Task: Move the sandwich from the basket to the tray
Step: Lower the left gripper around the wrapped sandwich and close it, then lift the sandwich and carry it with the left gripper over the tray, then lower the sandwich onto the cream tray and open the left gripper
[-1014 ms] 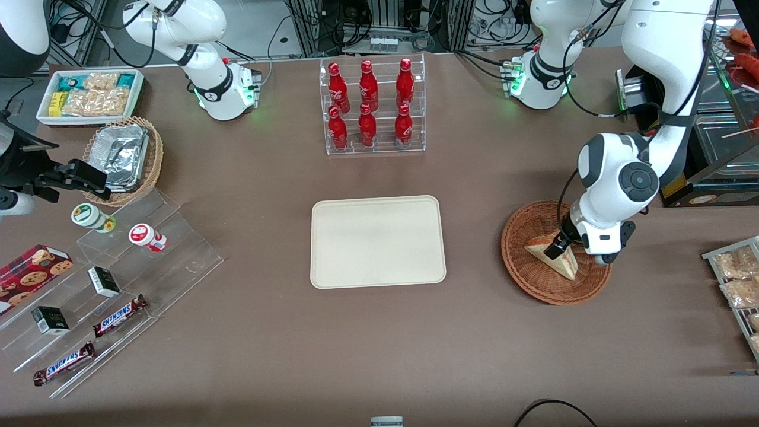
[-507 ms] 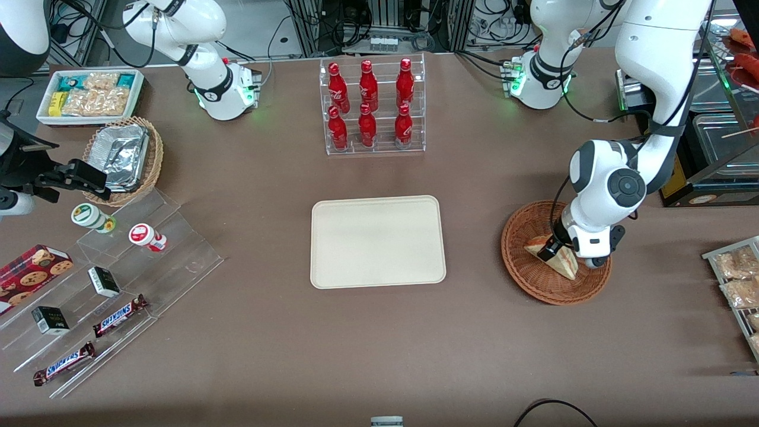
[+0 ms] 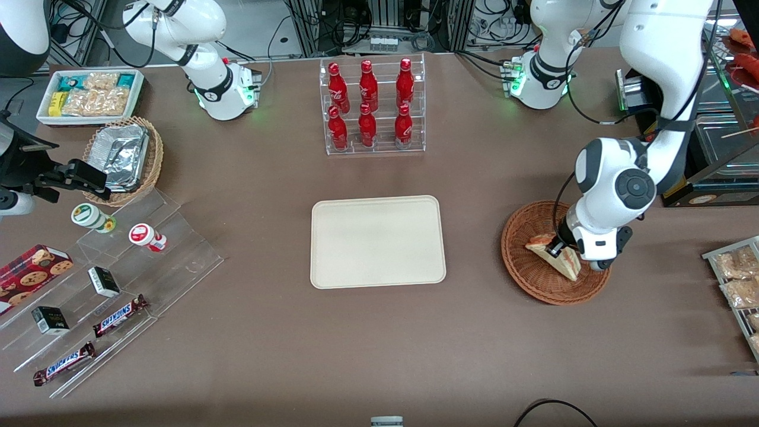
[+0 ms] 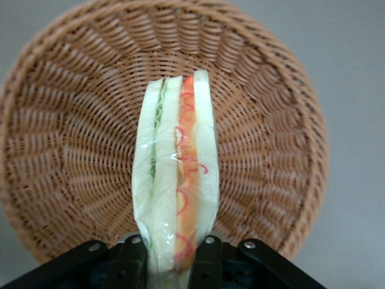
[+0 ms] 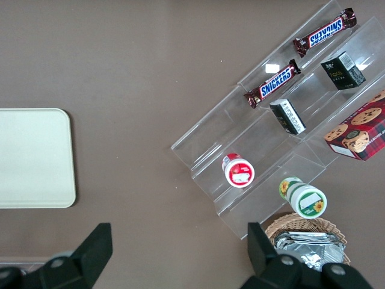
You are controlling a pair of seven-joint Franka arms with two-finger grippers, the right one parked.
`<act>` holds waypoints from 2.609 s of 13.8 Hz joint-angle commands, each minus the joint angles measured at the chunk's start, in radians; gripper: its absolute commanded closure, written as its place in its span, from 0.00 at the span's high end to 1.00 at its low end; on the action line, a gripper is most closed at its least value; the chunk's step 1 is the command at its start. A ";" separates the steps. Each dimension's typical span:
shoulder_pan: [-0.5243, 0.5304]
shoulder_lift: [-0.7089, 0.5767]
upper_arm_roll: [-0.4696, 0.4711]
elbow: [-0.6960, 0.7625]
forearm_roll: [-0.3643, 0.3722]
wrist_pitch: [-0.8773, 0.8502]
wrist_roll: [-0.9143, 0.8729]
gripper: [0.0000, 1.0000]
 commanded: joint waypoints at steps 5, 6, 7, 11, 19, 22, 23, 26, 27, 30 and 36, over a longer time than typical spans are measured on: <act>-0.197 -0.010 0.003 0.403 0.027 -0.440 -0.018 0.04; -0.234 0.005 0.004 0.449 0.027 -0.464 -0.021 0.04; -0.275 0.023 0.003 0.488 0.026 -0.476 -0.019 0.04; -0.410 0.083 0.003 0.565 0.026 -0.476 -0.016 0.00; -0.627 0.310 0.004 0.747 0.026 -0.437 0.049 0.00; -0.682 0.381 0.007 0.747 0.043 -0.340 0.103 0.00; -0.685 0.407 0.006 0.747 0.058 -0.320 0.105 0.00; -0.711 0.453 0.006 0.746 0.083 -0.300 0.106 0.00; -0.713 0.454 0.006 0.746 0.083 -0.298 0.106 0.00; -0.739 0.494 0.007 0.749 0.087 -0.240 0.102 0.00; -0.743 0.550 0.009 0.749 0.115 -0.220 0.096 0.00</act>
